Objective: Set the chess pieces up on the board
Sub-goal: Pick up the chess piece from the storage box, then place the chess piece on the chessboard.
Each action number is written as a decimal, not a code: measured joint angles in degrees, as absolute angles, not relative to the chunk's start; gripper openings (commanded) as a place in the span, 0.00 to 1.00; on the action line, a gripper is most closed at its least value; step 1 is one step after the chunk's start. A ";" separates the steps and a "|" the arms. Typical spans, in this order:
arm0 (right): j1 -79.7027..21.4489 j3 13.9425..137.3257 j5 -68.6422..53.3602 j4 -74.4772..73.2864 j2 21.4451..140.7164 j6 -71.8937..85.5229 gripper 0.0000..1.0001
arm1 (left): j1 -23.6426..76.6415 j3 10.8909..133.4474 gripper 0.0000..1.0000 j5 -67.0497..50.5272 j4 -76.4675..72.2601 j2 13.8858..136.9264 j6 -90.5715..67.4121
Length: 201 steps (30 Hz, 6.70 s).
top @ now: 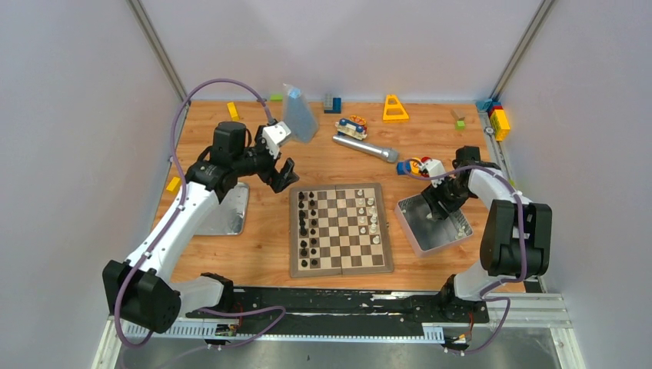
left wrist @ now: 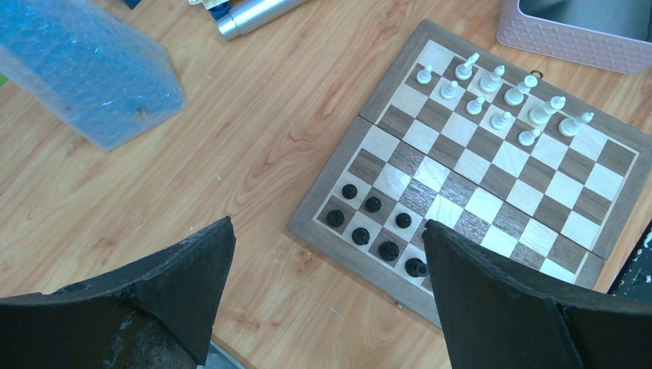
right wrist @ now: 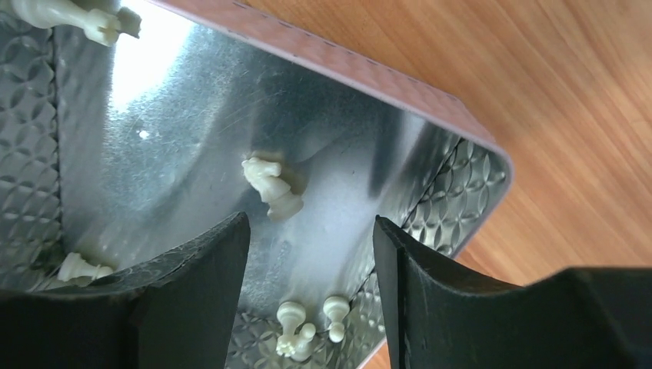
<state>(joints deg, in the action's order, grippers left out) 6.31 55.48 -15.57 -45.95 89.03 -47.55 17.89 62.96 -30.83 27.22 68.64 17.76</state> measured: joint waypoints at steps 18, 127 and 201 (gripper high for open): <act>6.31 53.78 -17.41 -43.99 91.00 -54.92 0.42 | 17.89 62.96 1.00 -30.79 26.72 71.92 19.75; -11.20 75.44 -64.69 -69.43 90.24 -41.54 0.68 | 49.87 76.40 0.01 -32.97 31.18 86.94 52.34; 11.77 55.35 -37.06 -38.30 66.32 -13.65 0.70 | 70.06 122.78 0.17 -11.16 72.14 133.88 27.07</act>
<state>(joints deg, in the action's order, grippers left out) 11.77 55.35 -37.06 -38.30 66.32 -13.65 70.06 122.78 -11.16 72.14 133.88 27.07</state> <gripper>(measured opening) 0.698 0.161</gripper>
